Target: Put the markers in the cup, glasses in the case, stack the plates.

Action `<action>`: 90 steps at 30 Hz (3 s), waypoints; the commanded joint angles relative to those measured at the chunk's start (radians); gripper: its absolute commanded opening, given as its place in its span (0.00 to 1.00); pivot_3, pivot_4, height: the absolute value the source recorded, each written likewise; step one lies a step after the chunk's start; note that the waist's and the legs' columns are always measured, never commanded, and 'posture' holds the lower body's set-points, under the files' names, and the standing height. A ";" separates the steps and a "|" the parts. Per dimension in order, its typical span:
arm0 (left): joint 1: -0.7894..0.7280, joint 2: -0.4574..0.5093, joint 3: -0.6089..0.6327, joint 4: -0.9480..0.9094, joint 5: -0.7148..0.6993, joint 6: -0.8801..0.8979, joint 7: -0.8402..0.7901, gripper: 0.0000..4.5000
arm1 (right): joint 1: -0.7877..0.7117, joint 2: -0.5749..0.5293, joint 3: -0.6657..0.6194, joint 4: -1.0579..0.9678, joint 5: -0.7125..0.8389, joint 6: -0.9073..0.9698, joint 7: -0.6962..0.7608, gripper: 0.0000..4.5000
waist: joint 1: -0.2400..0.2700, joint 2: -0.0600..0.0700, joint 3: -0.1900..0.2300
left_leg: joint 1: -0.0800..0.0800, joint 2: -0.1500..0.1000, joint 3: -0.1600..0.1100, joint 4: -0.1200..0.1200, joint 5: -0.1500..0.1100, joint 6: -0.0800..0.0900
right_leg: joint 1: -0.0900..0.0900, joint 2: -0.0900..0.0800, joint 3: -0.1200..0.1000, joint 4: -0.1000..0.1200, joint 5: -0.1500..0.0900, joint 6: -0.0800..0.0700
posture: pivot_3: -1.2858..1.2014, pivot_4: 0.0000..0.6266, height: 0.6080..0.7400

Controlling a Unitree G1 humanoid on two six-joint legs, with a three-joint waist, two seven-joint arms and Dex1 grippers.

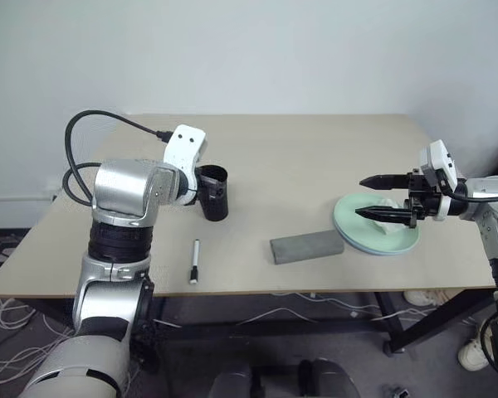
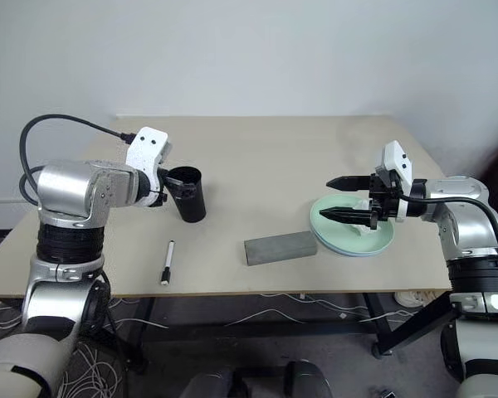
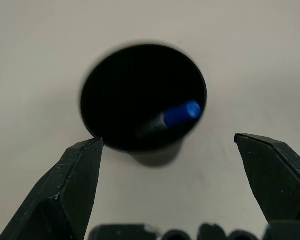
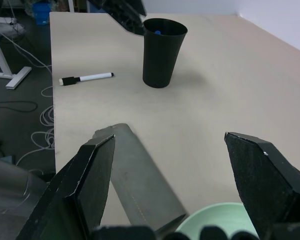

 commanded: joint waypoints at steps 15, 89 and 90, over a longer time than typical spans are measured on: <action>0.086 -0.054 0.056 0.103 -0.002 0.018 0.194 0.99 | -0.035 -0.002 -0.013 0.001 -0.012 -0.023 0.016 0.84 | 0.001 0.000 0.000 | 0.000 0.000 -0.001 -0.001 0.002 -0.003 | -0.001 0.000 0.000 0.000 0.000 0.000 | 0.52 0.00 1.00; 0.067 -0.151 0.157 0.311 -0.030 -1.476 0.078 0.01 | -0.045 0.030 -0.009 0.012 -0.034 -0.040 0.002 0.84 | 0.003 -0.001 0.000 | 0.000 -0.001 0.001 -0.001 0.003 0.001 | 0.001 0.000 0.000 0.000 0.001 -0.002 | 0.52 0.00 1.00; 0.063 -0.154 0.165 0.347 -0.029 -1.508 0.080 0.01 | -0.046 0.031 -0.009 0.013 -0.035 -0.040 0.002 0.84 | 0.004 -0.001 0.000 | 0.000 -0.001 0.001 -0.001 0.003 0.001 | 0.001 0.000 0.000 0.000 0.001 -0.002 | 0.52 0.00 1.00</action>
